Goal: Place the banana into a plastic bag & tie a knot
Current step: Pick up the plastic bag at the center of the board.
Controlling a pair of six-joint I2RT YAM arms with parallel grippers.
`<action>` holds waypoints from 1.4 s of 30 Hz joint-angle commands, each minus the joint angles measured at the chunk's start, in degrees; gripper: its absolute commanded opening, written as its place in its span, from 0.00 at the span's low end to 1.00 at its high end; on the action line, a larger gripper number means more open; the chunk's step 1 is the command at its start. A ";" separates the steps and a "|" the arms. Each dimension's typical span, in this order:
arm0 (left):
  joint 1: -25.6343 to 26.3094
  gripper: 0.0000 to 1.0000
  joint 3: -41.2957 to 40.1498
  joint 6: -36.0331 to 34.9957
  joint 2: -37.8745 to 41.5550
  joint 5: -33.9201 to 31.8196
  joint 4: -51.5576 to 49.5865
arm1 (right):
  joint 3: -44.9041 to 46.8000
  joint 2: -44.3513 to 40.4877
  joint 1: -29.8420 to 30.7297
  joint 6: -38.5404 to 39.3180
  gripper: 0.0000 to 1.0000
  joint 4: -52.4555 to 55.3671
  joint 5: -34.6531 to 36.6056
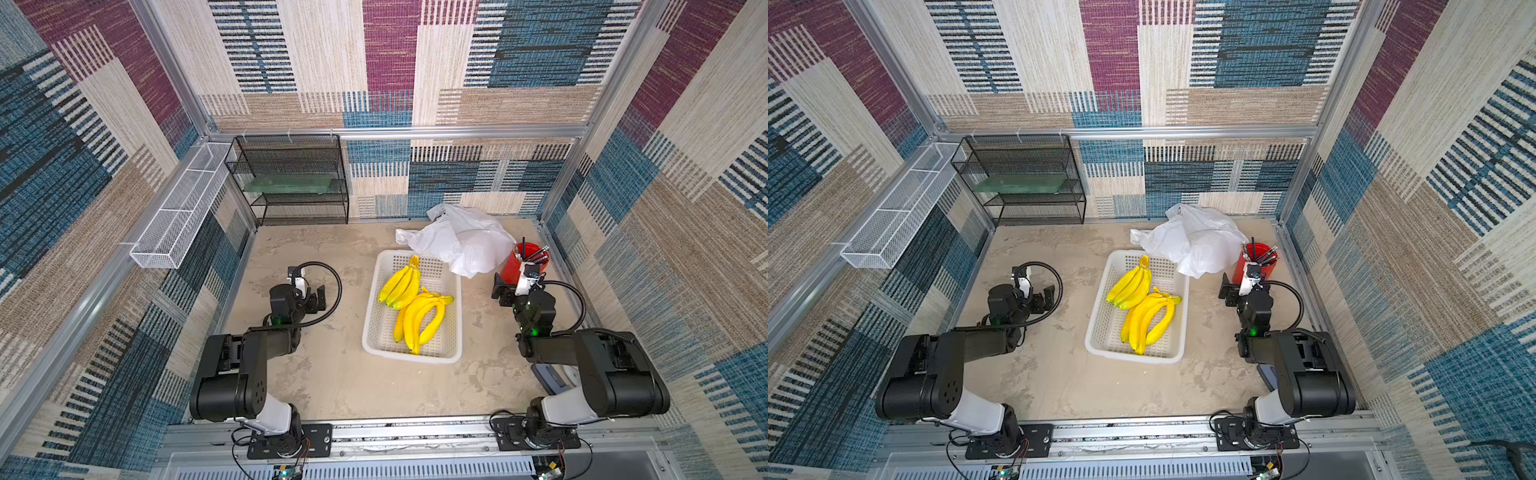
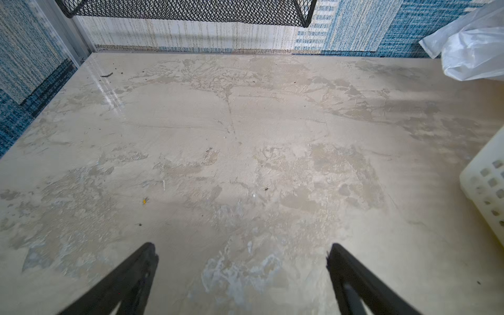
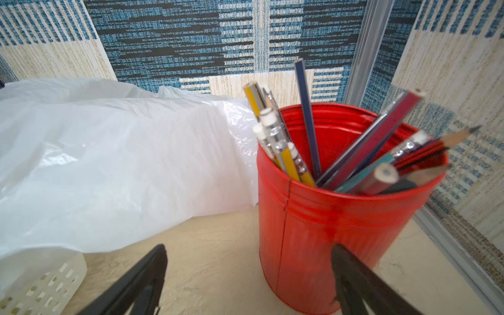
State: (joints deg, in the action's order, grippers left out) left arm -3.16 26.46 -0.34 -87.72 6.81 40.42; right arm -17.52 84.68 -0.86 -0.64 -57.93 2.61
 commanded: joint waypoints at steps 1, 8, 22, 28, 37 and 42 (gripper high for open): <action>-0.05 1.00 0.18 -0.63 0.16 0.93 0.36 | -0.15 -0.15 -0.04 -0.45 0.95 -0.25 0.65; -0.09 1.00 0.17 -0.63 0.04 0.93 0.36 | -0.08 -0.14 -0.02 -0.50 0.95 -0.25 0.64; -0.09 1.00 0.26 -0.55 0.01 0.93 0.31 | -0.14 -0.20 -0.07 -0.50 0.95 -0.26 0.64; -0.09 1.00 0.26 -0.58 0.02 0.93 0.32 | -0.14 -0.15 -0.02 -0.49 0.95 -0.25 0.64; 0.26 1.00 -0.28 1.92 7.69 -5.64 -5.79 | -9.23 -7.13 -1.01 -6.81 0.95 21.78 7.31; 0.26 1.00 -2.32 4.32 16.15 -10.06 -10.16 | -7.20 -15.48 -1.07 -9.30 0.95 24.21 10.72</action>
State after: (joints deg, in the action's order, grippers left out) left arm -2.87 24.97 1.80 -74.24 0.84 34.44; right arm -25.52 72.25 -1.87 -6.46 -39.20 9.32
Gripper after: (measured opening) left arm 0.998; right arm 0.950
